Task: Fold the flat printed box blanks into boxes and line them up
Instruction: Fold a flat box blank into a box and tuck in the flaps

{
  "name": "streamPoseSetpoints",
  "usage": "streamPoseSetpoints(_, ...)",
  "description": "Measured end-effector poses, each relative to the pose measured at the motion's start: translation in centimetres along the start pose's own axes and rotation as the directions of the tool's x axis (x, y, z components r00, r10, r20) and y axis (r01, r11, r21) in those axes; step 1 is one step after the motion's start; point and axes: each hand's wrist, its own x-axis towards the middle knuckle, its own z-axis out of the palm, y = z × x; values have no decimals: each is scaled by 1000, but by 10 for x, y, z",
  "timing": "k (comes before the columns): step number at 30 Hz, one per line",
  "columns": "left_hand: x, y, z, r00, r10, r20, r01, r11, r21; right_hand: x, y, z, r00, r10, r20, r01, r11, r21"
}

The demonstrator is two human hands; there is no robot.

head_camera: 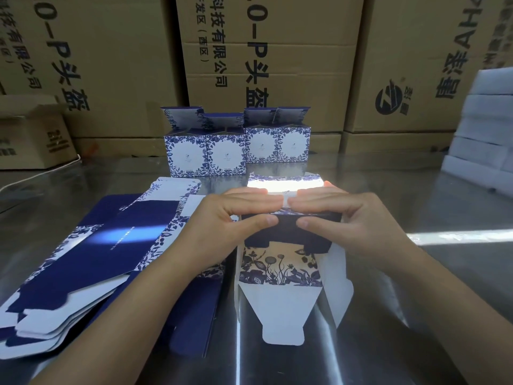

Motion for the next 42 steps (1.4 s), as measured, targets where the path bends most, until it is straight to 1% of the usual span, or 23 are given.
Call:
streamPoseSetpoints(3,0,-2,-3,1000,-12,-11,12,1000,-14,0,-1,-4,999,32,-19,-30,996,80)
streamPoseSetpoints(9,1,-2,-5,998,-64,4,64,998,18,0,-2,-2,999,33,-24,-31,996,85)
streamPoseSetpoints(11,2,-3,-9,995,-91,37,91,996,-21,-1,-1,-2,999,30,-22,-28,995,98)
streamPoseSetpoints(14,2,-6,-16,989,-129,74,139,980,-143,-1,1,-7,999,45,-29,-41,991,129)
streamPoseSetpoints(18,1,-8,-20,990,-135,51,142,972,-189,-2,3,-13,997,70,-17,-66,982,176)
streamPoseSetpoints(22,1,-9,-18,993,-121,14,121,975,-184,-2,3,-13,997,80,-21,-76,987,138)
streamPoseSetpoints(26,1,-9,-16,995,-101,-15,98,982,-162,-2,3,-10,996,69,-57,-60,989,133)
streamPoseSetpoints(30,1,-10,-12,995,-83,-46,79,993,-88,-2,5,-9,993,62,-99,-50,993,111)
streamPoseSetpoints(33,1,-11,-11,996,-69,-64,66,997,-50,-4,8,-9,993,65,-95,-60,996,60)
streamPoseSetpoints(36,1,-12,-11,994,-72,-77,67,996,-61,-5,9,-8,993,73,-97,-64,994,92)
streamPoseSetpoints(39,1,-12,-11,995,-64,-80,60,997,-55,-6,9,-8,990,56,-129,-43,994,97)
streamPoseSetpoints(42,1,-12,-12,994,-62,-87,57,996,-64,-6,7,-9,985,58,-160,-36,990,139)
